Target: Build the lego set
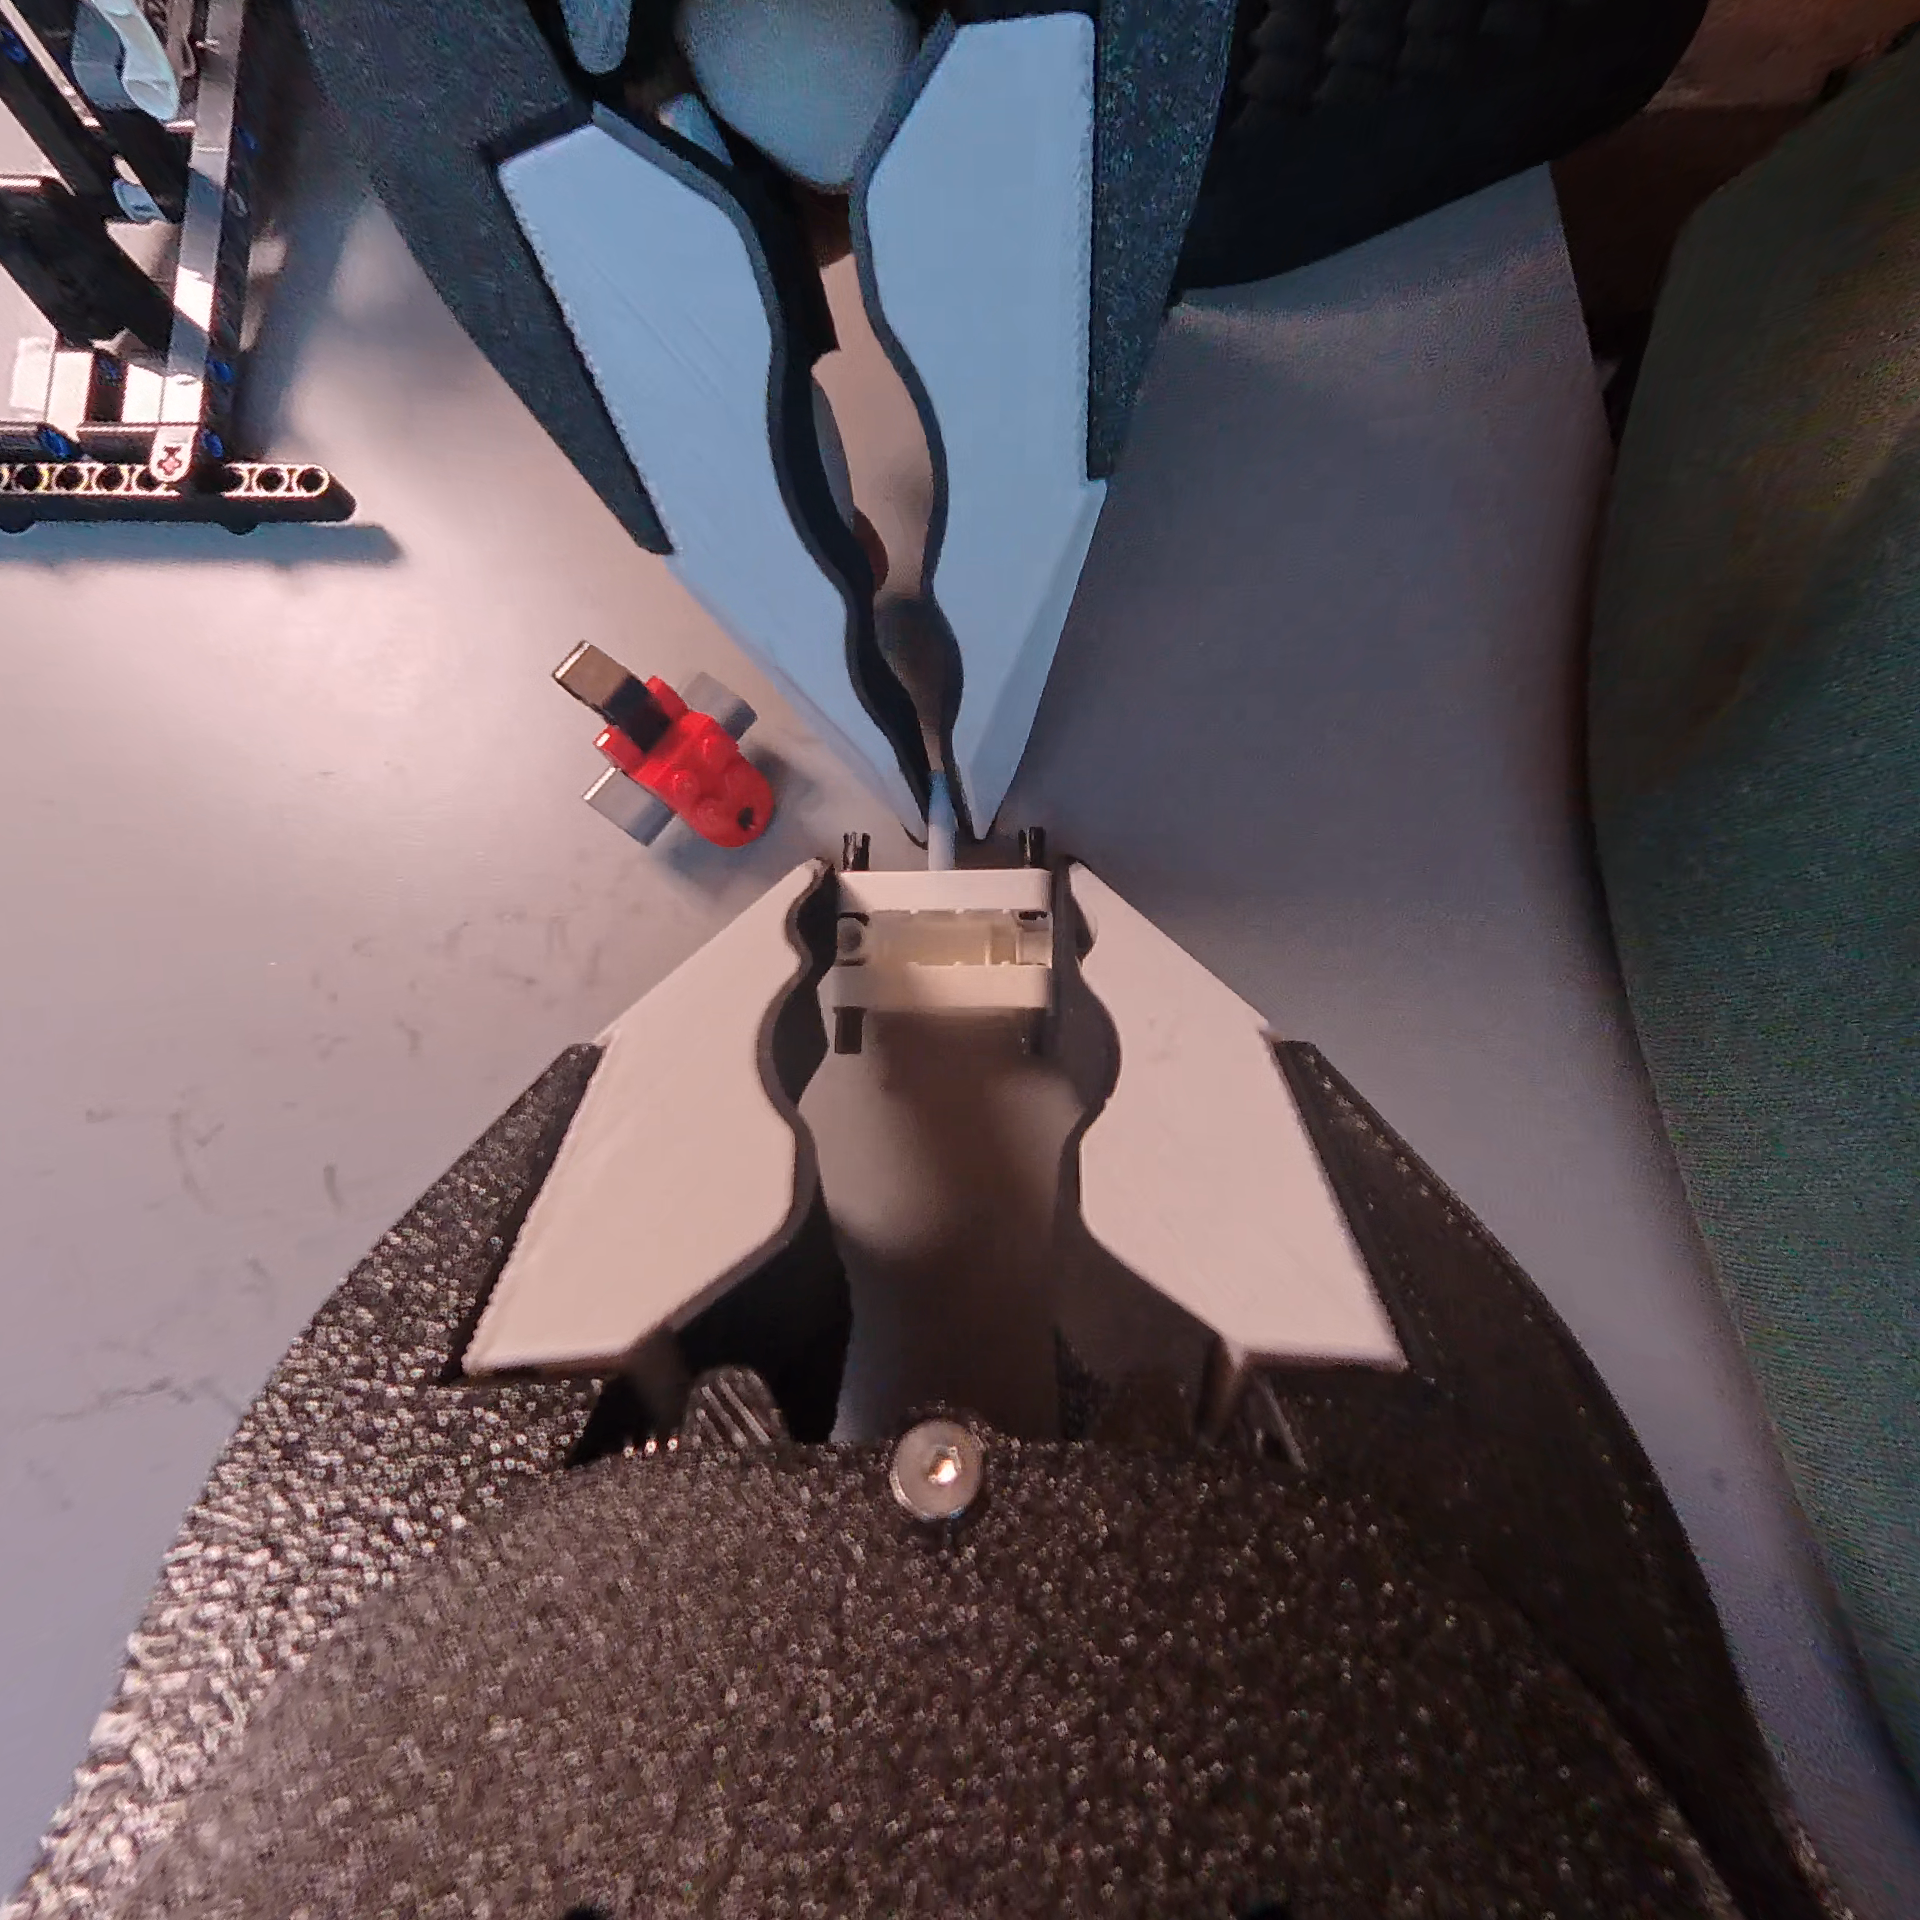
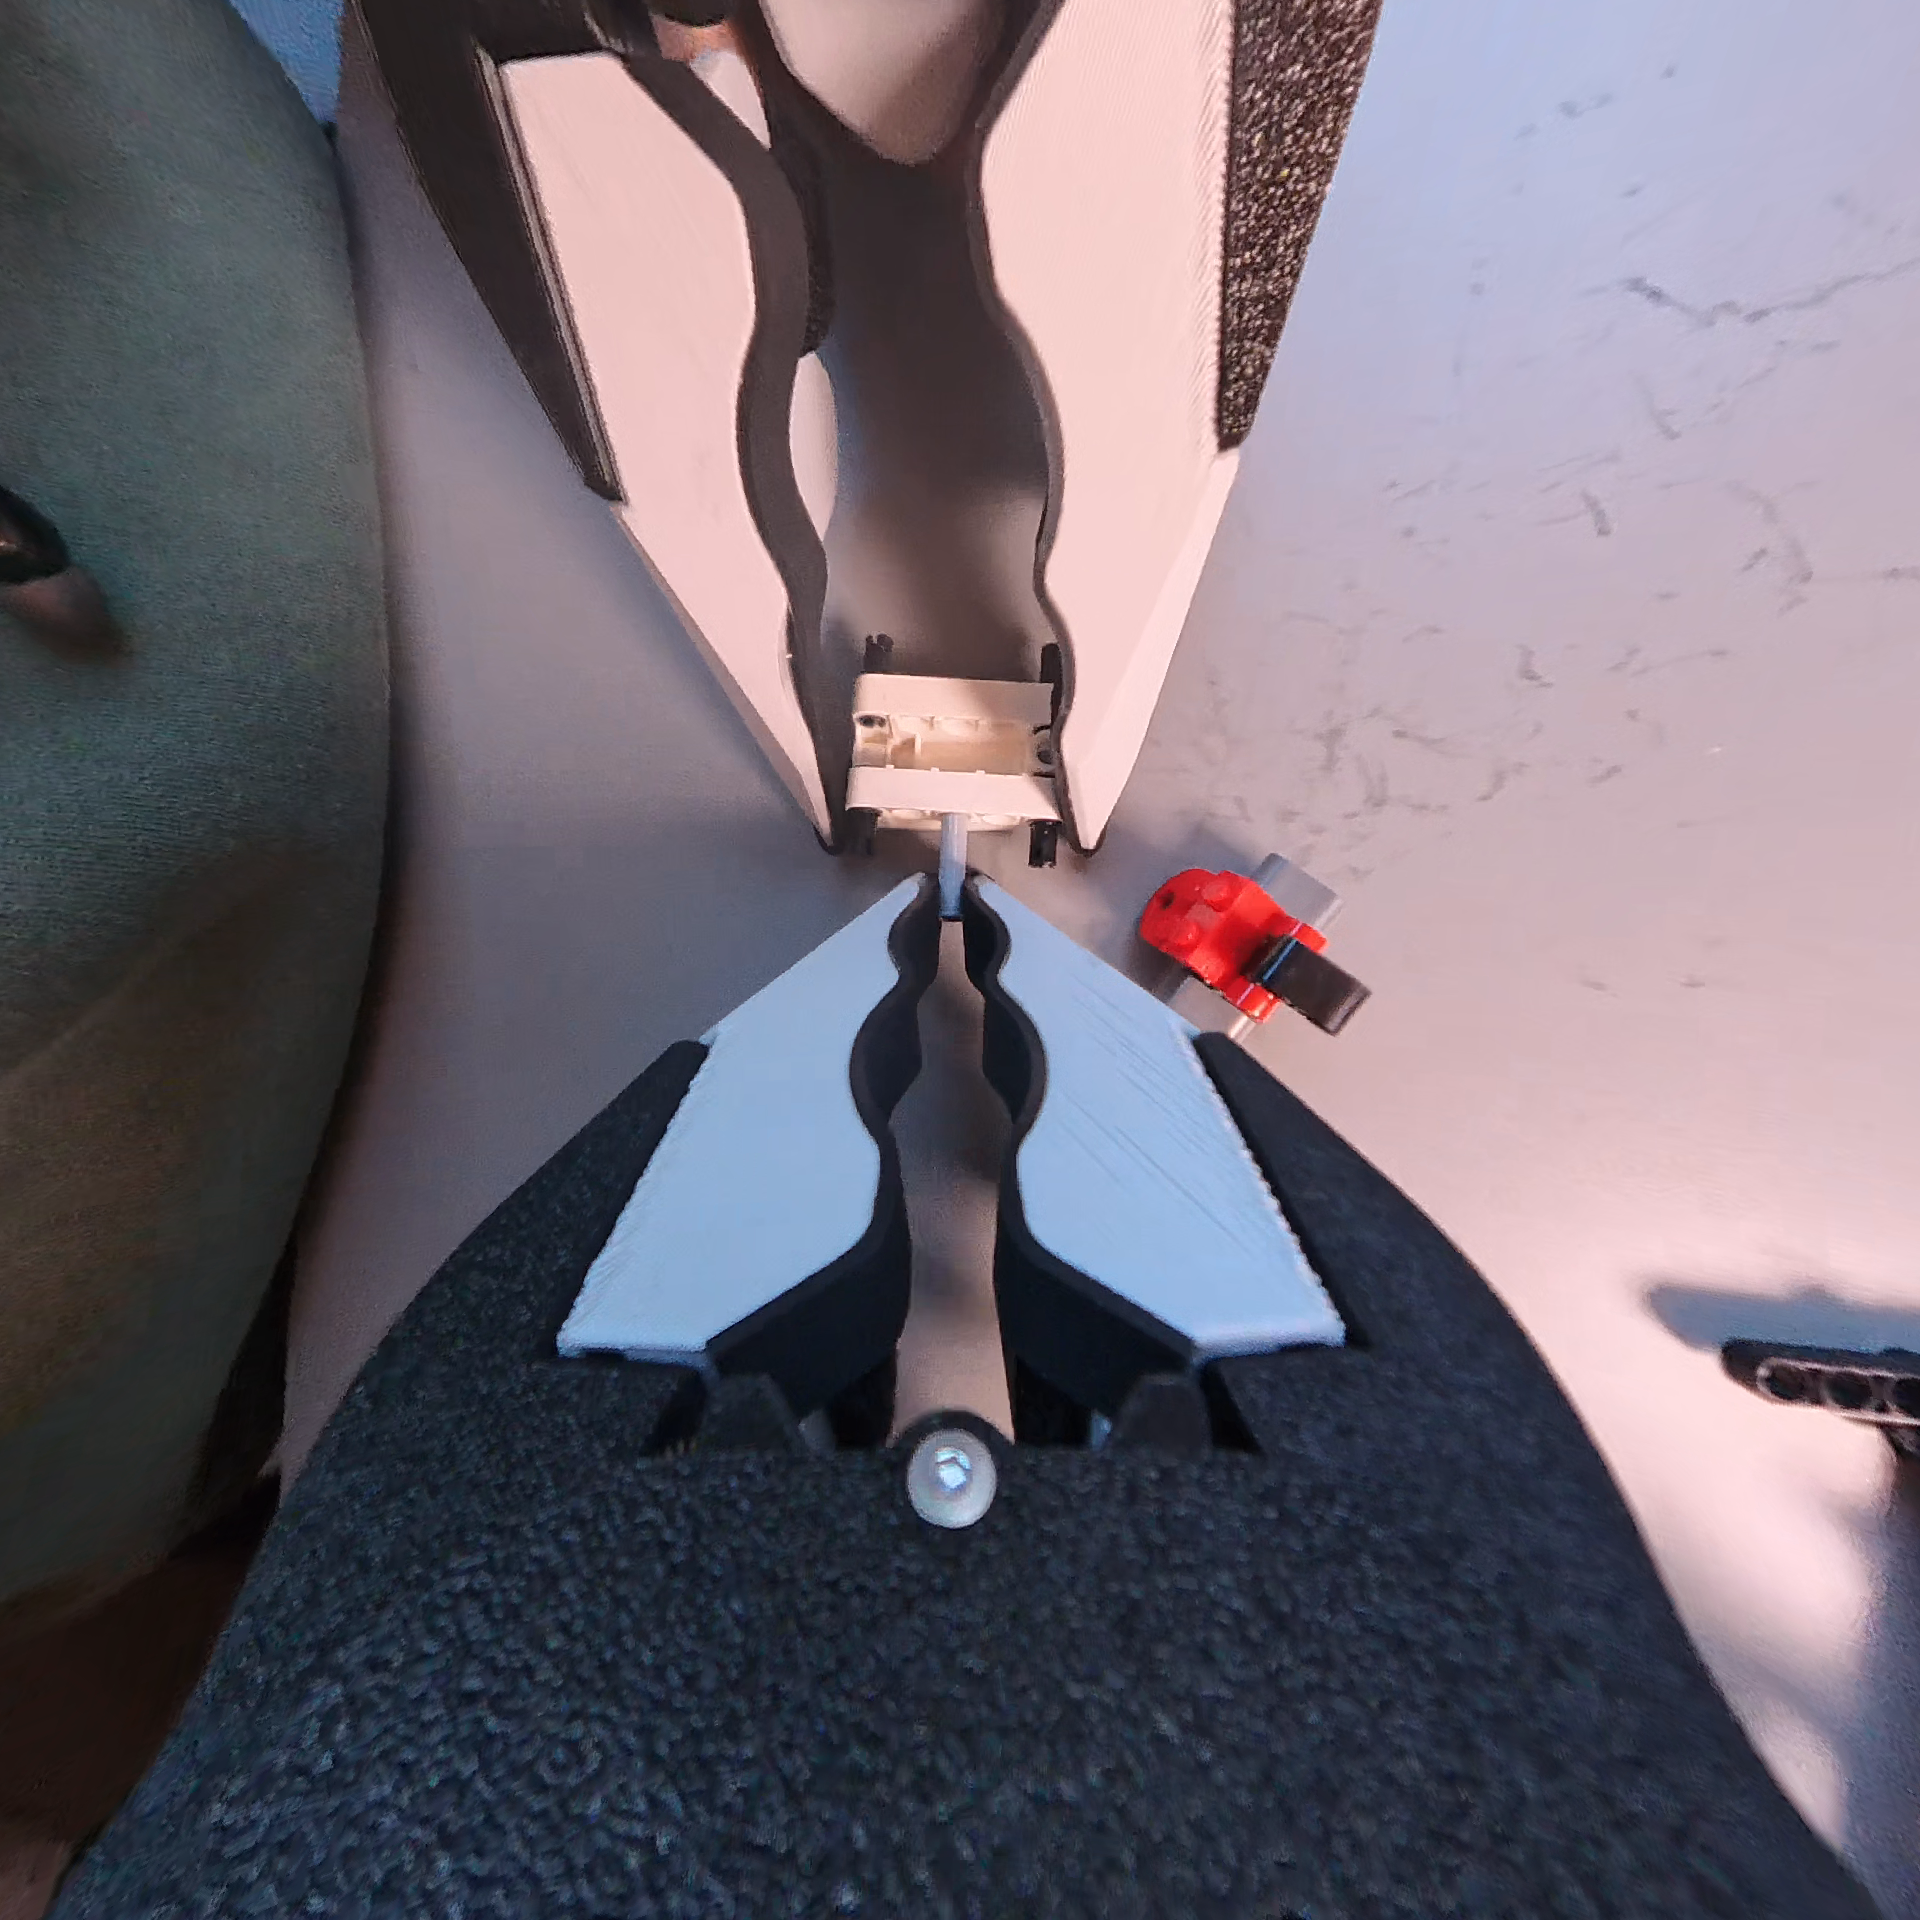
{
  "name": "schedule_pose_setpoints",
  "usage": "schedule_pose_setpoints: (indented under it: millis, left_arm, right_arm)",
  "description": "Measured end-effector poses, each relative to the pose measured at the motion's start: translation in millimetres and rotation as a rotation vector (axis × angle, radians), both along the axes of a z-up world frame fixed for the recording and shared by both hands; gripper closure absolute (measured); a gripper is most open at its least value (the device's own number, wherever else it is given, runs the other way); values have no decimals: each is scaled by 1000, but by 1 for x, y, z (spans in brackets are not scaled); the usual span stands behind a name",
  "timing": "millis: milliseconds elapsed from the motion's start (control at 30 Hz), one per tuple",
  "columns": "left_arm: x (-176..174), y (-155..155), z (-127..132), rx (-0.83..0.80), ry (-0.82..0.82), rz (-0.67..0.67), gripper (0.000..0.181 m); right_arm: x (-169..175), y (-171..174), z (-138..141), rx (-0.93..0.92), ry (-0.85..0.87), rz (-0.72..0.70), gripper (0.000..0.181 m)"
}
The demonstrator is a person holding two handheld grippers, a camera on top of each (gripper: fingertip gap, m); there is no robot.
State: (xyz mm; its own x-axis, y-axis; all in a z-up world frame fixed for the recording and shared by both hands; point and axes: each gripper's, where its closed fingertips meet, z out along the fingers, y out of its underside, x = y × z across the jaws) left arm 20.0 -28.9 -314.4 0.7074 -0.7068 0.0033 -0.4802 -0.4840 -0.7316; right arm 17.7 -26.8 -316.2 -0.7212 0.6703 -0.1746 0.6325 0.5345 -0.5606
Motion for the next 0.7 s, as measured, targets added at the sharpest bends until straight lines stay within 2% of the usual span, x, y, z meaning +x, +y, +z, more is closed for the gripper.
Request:
schedule_pose_setpoints:
  millis: [67,200,467,700]
  left_arm:
    - [3,0,1,5,-5,-12,140]
    - [5,0,1,3,-5,-16,139]
    - [5,-1,0,-6,-10,-15,139]
    - [6,-1,-1,-11,-13,-13,139]
  right_arm:
    - [-1,-7,1,-70,9,-23,179]
    - [0,-6,0,-21,22,-12,178]
    - [4,-3,1,-90,5,-55,178]
    - [5,-2,0,-74,-6,-49,178]
